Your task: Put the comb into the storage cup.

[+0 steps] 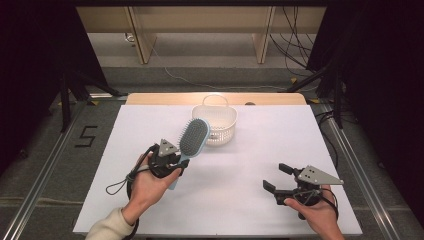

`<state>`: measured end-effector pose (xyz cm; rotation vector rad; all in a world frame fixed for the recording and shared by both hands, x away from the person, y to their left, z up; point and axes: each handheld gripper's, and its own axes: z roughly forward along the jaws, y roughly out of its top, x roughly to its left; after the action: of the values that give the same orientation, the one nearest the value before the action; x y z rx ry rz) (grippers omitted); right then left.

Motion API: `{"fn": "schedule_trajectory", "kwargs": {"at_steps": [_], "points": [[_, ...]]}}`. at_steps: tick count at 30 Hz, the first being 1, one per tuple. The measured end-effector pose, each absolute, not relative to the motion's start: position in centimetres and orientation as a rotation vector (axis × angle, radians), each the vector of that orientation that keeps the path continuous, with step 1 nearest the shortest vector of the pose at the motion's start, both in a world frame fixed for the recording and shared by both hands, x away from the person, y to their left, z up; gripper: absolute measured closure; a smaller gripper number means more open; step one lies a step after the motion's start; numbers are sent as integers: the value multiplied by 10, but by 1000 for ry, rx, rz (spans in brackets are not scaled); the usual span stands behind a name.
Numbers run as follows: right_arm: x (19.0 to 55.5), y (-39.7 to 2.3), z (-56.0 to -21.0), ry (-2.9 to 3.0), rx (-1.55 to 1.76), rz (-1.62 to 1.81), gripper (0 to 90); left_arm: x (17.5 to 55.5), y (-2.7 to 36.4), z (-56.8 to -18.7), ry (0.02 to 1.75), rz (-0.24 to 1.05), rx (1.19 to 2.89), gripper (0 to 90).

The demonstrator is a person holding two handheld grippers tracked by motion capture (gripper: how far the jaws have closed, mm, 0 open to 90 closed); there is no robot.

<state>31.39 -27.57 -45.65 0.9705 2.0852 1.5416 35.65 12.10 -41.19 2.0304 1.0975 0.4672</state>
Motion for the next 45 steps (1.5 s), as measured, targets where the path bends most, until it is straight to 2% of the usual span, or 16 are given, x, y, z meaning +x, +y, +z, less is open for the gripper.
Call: {"fn": "schedule_trajectory", "kwargs": {"at_steps": [18,23,32,45], "points": [[314,-276,-456,2081,966,1540,139,362,121,-407,1075,489,2003,700],[314,-276,-456,2077,965,1540,139,363,119,-408,1039,548,2036,700],[314,-276,-456,2078,963,1536,139,365,118,-409,1011,554,2057,700],[314,-277,-456,2074,968,1539,139,367,120,-404,1026,547,1980,700]]}}
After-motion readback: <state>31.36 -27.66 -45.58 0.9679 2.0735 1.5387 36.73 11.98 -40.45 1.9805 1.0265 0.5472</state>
